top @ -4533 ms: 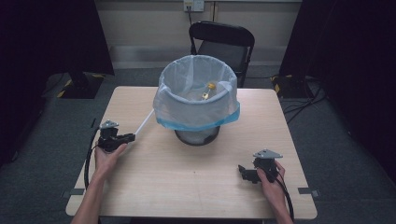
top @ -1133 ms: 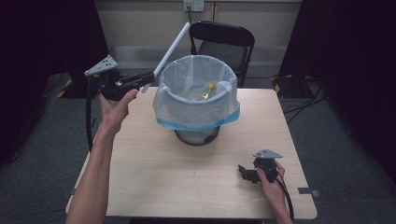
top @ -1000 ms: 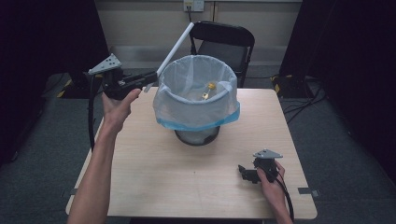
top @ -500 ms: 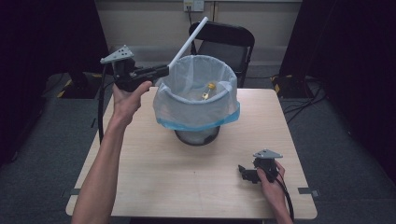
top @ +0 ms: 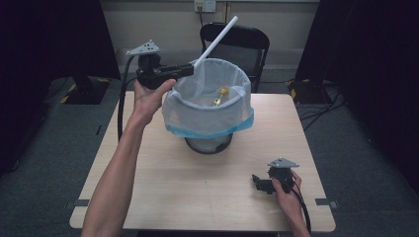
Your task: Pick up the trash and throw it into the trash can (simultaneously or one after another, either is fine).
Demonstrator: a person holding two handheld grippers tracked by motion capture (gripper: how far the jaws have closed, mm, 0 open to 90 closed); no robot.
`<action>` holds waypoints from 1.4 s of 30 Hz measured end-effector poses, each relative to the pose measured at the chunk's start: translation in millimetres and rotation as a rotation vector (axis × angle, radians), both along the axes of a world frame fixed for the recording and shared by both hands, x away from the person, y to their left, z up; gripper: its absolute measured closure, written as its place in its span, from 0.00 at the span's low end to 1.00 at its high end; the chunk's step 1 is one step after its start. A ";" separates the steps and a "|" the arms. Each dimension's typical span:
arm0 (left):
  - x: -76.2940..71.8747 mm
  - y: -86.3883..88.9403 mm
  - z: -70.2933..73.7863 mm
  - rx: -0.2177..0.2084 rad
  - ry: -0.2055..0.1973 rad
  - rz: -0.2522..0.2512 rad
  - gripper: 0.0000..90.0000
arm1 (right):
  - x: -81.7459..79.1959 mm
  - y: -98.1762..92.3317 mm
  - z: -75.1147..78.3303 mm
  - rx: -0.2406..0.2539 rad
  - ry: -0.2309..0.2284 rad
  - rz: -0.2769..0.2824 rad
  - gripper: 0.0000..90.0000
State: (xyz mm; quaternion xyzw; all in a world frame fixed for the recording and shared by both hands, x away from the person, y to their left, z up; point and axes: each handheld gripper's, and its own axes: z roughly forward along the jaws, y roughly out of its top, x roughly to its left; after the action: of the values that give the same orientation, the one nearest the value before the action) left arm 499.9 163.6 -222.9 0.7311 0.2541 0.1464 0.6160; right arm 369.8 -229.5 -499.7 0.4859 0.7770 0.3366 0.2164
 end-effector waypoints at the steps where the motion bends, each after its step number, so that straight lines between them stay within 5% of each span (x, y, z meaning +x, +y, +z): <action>1: 1.3 -2.0 -0.8 -0.003 0.005 -0.002 0.90 | 0.0 0.0 0.0 0.000 0.000 0.000 0.14; 11: 9.5 -19.7 -9.4 0.047 0.046 -0.042 0.88 | 0.0 0.0 0.0 0.000 0.000 0.000 0.14; 12: 9.1 -19.9 -9.7 0.042 0.048 -0.046 0.78 | 0.0 0.0 0.0 0.000 0.000 0.000 0.14; 18: 8.1 -15.1 -9.7 0.046 0.064 -0.035 0.62 | 0.0 0.0 0.0 0.000 0.000 0.000 0.14; 26: 4.8 -9.2 -5.7 0.082 0.015 0.040 0.40 | 0.0 0.0 0.0 0.000 0.000 0.000 0.14; 32: 1.5 -3.5 -6.7 0.095 -0.010 0.071 0.33 | 0.0 0.0 0.0 0.000 0.000 0.000 0.14; 35: 0.5 0.1 -9.3 0.080 -0.003 0.059 0.28 | 0.0 0.0 0.0 0.000 0.000 0.000 0.14; 39: -1.0 7.4 -9.7 0.114 -0.002 0.043 0.22 | 0.0 0.0 0.0 0.000 0.000 0.000 0.14; 42: -2.1 17.1 -8.9 0.082 0.002 0.039 0.21 | 0.0 0.0 0.0 0.000 0.000 0.000 0.14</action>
State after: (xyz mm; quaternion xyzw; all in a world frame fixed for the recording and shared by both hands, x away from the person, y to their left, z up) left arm 497.8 180.7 -231.8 0.7510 0.2625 0.1679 0.5822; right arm 369.8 -229.5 -499.7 0.4860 0.7770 0.3365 0.2164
